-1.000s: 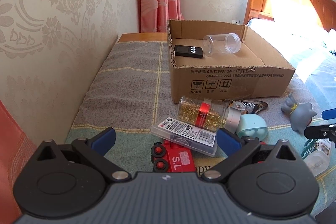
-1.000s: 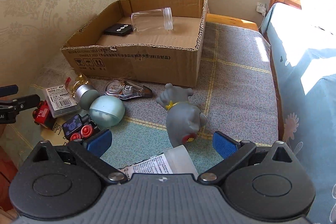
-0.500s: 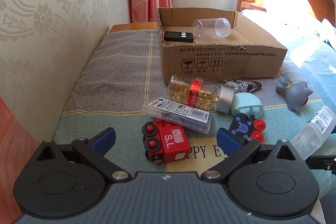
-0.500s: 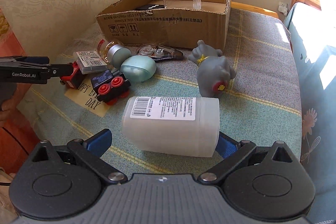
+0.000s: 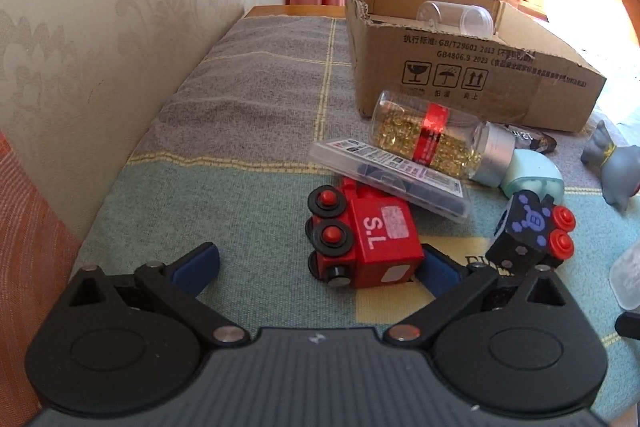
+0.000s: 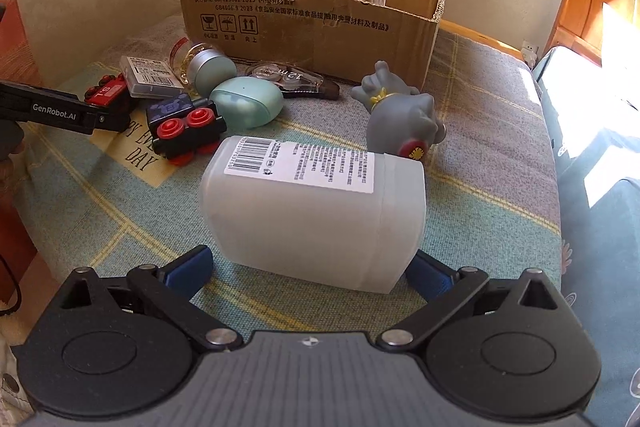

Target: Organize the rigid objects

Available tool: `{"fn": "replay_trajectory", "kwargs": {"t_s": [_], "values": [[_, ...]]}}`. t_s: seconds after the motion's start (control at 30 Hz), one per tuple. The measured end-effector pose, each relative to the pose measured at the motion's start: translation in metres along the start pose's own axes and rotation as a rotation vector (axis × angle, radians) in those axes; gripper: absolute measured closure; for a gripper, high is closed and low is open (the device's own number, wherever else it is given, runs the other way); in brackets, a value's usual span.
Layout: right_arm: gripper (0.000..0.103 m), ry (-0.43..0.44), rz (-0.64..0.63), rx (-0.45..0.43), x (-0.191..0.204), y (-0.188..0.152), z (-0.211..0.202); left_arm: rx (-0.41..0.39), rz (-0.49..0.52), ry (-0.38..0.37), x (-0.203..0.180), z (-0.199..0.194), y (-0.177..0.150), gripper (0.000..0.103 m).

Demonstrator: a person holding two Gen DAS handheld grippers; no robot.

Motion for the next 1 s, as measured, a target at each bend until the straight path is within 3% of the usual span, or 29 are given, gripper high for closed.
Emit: {"fn": "replay_trajectory", "kwargs": {"t_s": [0.43,0.6,0.7,1.0], "values": [[0.0,0.0,0.009,-0.066,0.001,-0.004,-0.002,-0.132,0.037,0.055,-0.01,-0.003,-0.008,0.004],[0.0,0.003,0.007,-0.067,0.001,-0.004,-0.001,-0.15,0.03,-0.006,-0.018,-0.006,-0.008,0.036],[0.0,0.003,0.008,-0.068,0.001,-0.004,-0.002,-0.155,0.038,-0.016,-0.023,-0.006,-0.006,0.046],[0.0,-0.013,0.041,-0.039,0.003,-0.003,-0.003,-0.149,0.03,-0.011,-0.015,-0.007,-0.007,0.054]]}}
Point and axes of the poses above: each gripper's, at about its wrist camera, not at the fingertips, and z roughly the way its jaws point, x to its left, y to its top, the point moved 3 cm from there along z, roughly the way its jaws point, and after that the axes turned 11 degrees about -y, right-handed, at the moved point
